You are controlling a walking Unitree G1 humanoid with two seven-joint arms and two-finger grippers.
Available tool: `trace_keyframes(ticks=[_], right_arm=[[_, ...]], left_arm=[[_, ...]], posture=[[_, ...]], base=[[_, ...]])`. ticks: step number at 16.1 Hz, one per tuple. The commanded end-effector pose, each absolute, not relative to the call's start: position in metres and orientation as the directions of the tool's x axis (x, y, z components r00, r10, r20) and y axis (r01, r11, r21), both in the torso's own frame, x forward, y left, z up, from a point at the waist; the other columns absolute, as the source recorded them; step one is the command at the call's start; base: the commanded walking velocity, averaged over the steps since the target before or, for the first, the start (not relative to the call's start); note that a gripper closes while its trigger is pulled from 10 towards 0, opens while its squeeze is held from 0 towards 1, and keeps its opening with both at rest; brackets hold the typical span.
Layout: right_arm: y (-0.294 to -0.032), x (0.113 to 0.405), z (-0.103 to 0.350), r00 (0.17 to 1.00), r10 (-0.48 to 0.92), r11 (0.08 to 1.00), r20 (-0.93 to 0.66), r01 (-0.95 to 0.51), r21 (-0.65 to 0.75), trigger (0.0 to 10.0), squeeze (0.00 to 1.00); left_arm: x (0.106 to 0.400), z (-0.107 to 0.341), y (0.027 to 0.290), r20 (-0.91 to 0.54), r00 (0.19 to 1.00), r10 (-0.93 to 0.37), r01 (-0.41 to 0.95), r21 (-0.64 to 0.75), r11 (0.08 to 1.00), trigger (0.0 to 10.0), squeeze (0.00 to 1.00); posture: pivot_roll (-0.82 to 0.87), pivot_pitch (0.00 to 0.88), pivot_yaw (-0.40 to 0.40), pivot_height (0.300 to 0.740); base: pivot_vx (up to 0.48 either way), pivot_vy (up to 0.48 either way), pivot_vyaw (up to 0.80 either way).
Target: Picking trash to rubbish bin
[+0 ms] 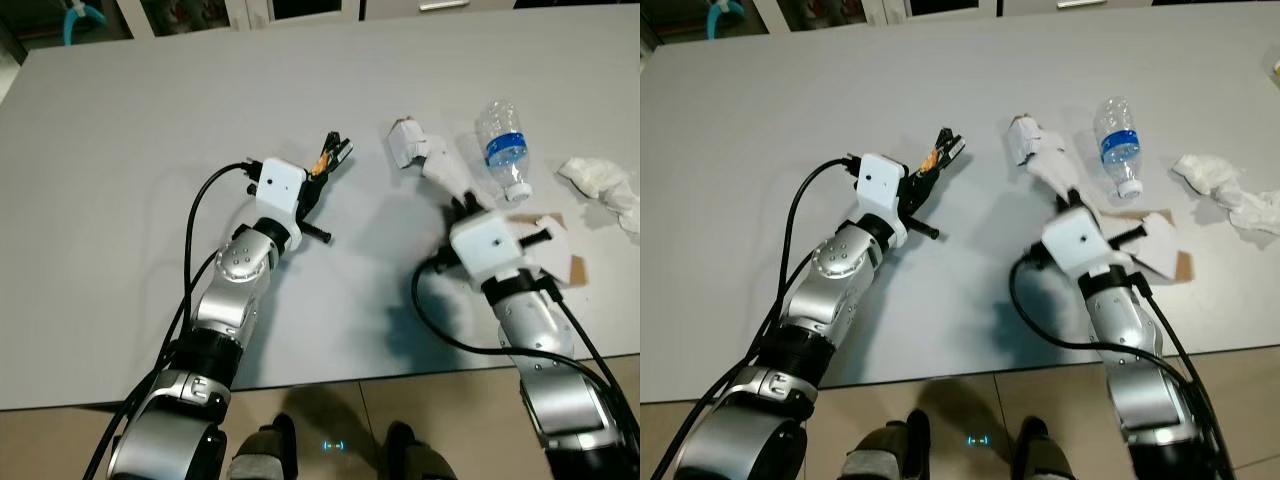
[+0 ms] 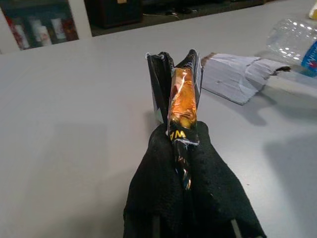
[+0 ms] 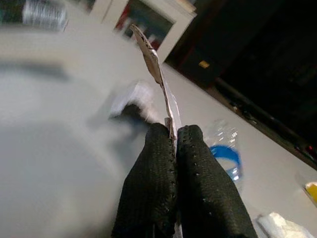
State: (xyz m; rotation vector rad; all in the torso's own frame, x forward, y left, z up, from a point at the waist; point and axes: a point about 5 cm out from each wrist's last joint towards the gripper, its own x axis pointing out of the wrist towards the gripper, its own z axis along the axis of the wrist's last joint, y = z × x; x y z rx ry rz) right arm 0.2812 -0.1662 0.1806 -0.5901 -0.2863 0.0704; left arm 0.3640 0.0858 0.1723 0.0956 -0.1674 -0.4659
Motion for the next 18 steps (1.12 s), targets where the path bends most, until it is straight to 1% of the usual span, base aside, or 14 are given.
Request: trace_keyframes(ticks=[1, 3, 5, 8, 9, 10, 14, 16, 18], right_arm=[[-0.168, 0.274, 0.184, 0.96, 0.11, 0.859, 0.256, 0.037, -0.51, 0.0, 0.0], [-0.165, 0.26, 0.187, 0.961, 0.075, 0.9, 0.265, 0.049, -0.433, 0.0, 0.0], [-0.161, 0.249, 0.189, 0.962, 0.053, 0.922, 0.268, 0.055, -0.382, 0.0, 0.0], [-0.158, 0.232, 0.201, 0.951, 0.006, 0.959, 0.31, 0.083, -0.272, 0.0, 0.0], [-0.158, 0.229, 0.202, 0.952, -0.011, 0.963, 0.306, 0.093, -0.255, 9.3, 0.0], [-0.159, 0.227, 0.202, 0.956, -0.024, 0.963, 0.293, 0.101, -0.249, 10.0, 0.0], [-0.161, 0.223, 0.199, 0.965, -0.03, 0.965, 0.26, 0.096, -0.244, 10.0, 0.0], [-0.162, 0.224, 0.2, 0.967, -0.04, 0.968, 0.252, 0.1, -0.231, 10.0, 0.0], [-0.162, 0.224, 0.201, 0.967, -0.038, 0.967, 0.251, 0.099, -0.233, 10.0, 0.0]], left_arm=[[0.363, 0.167, 0.088, 0.128, 0.887, -0.444, 0.427, 0.137, 0.894, 10.0, 0.0], [0.36, 0.162, 0.087, 0.126, 0.889, -0.44, 0.424, 0.135, 0.895, 10.0, 0.0], [0.358, 0.157, 0.088, 0.112, 0.9, -0.422, 0.408, 0.13, 0.904, 10.0, 0.0], [0.354, 0.15, 0.096, 0.11, 0.916, -0.386, 0.37, 0.141, 0.918, 10.0, 0.0], [0.352, 0.15, 0.098, 0.123, 0.918, -0.376, 0.36, 0.138, 0.923, 10.0, 0.0], [0.35, 0.152, 0.099, 0.143, 0.919, -0.368, 0.35, 0.135, 0.927, 10.0, 0.0], [0.346, 0.158, 0.092, 0.182, 0.906, -0.382, 0.361, 0.139, 0.922, 10.0, 0.0], [0.348, 0.159, 0.08, 0.189, 0.9, -0.394, 0.374, 0.132, 0.918, 10.0, 0.0], [0.35, 0.163, 0.077, 0.197, 0.899, -0.39, 0.371, 0.128, 0.92, 10.0, 0.0]], posture=[[0.13, 0.217, 0.058, 0.74], [0.12, 0.202, 0.045, 0.74], [0.12, 0.195, 0.04, 0.74], [0.11, 0.175, 0.018, 0.74], [0.11, 0.172, 0.013, 0.74], [0.11, 0.17, 0.011, 0.74], [0.11, 0.157, -0.003, 0.74], [0.11, 0.151, -0.005, 0.74], [0.1, 0.142, -0.005, 0.74]], base=[[0.0, 0.0, 0.0], [0.0, 0.0, 0.0], [0.0, 0.0, 0.0], [0.0, 0.0, 0.0], [0.0, 0.0, 0.0], [0.0, 0.0, 0.8], [0.0, 0.0, 0.8], [0.0, 0.0, 0.8], [0.0, 0.0, 0.8]])
